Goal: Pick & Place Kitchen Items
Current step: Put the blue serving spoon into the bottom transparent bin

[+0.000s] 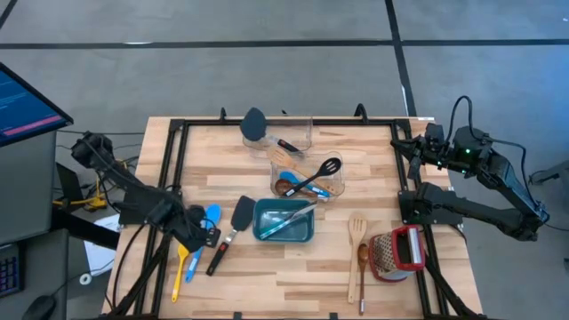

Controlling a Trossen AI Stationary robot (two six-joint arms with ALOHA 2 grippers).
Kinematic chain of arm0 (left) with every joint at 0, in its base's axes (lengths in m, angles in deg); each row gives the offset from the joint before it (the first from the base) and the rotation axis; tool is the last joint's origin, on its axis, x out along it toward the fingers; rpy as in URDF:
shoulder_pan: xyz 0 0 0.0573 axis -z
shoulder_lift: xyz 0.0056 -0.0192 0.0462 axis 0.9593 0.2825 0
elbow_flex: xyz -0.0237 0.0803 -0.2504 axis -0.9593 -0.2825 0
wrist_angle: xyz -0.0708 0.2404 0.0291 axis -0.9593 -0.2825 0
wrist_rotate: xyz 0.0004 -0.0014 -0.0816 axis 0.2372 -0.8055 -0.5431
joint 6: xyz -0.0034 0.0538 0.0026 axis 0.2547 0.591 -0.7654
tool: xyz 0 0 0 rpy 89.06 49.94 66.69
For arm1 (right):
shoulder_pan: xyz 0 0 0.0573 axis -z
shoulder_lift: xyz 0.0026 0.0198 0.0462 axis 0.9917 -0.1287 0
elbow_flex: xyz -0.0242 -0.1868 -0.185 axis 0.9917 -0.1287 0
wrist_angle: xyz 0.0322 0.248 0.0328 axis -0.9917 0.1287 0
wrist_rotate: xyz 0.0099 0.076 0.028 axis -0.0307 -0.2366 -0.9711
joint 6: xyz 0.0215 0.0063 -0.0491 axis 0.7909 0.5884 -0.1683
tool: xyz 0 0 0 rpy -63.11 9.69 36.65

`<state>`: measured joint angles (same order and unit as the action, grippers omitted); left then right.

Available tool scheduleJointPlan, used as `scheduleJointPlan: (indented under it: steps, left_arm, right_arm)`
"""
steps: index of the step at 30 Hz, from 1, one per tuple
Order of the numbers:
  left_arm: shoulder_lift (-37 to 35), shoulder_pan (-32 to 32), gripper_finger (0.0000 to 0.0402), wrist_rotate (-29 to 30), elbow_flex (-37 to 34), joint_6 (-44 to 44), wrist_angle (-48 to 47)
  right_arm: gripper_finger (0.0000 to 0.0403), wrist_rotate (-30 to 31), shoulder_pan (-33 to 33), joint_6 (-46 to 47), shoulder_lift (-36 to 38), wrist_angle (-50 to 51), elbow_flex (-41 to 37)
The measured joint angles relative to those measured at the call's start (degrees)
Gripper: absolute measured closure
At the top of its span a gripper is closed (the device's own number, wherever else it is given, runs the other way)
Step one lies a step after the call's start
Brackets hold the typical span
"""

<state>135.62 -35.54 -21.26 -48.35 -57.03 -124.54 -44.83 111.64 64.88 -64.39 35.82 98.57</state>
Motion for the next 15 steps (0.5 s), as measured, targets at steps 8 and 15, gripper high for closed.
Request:
scheduleJointPlan:
  steps: [8,15]
  left_arm:
    - [0.0,0.4,0.0398,0.0,-4.5,-8.2,0.0]
    - [0.0,0.1,0.0397,0.0,-5.2,-7.0,-0.1]
  right_arm:
    - [0.0403,0.0,0.0,0.0,0.0,0.0,0.0]
    - [0.0403,0.0,0.0,0.0,0.0,0.0,0.0]
